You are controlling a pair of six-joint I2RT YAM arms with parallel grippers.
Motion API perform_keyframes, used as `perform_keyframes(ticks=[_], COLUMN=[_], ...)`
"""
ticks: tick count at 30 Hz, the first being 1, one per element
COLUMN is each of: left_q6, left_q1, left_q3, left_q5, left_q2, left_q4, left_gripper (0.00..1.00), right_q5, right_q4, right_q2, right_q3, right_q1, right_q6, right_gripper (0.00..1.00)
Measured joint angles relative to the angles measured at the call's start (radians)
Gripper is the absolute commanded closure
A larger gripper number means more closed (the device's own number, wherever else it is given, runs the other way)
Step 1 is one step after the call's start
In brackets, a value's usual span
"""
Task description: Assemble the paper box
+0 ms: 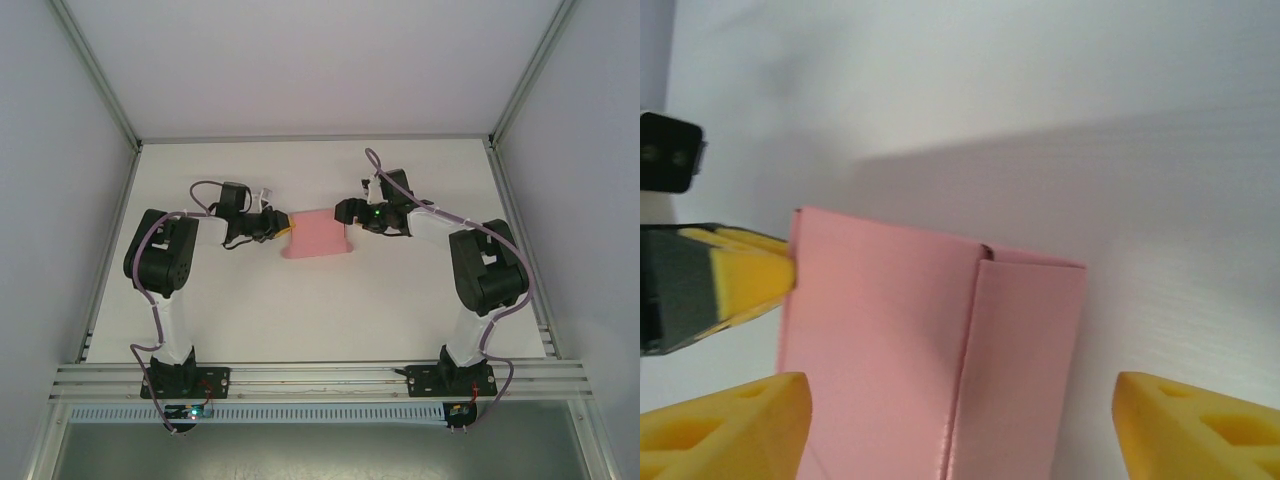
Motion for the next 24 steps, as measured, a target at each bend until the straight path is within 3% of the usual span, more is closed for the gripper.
perform_keyframes(ticks=[13, 22, 24], left_q6=[-0.026, -0.014, -0.009], left_q1=[0.007, 0.013, 0.017], left_q3=[-0.029, -0.034, -0.032], left_q5=[0.016, 0.012, 0.011], left_q2=[0.0, -0.005, -0.006], left_q4=[0.066, 0.067, 0.063], left_gripper=[0.88, 0.81, 0.81], right_q5=[-0.09, -0.16, -0.164], right_q4=[-0.03, 0.042, 0.062], right_q2=[0.039, 0.074, 0.072], right_q3=[-0.018, -0.027, -0.029], right_q1=[0.0, 0.006, 0.006], right_q6=[0.051, 0.131, 0.151], right_gripper=[0.2, 0.57, 0.61])
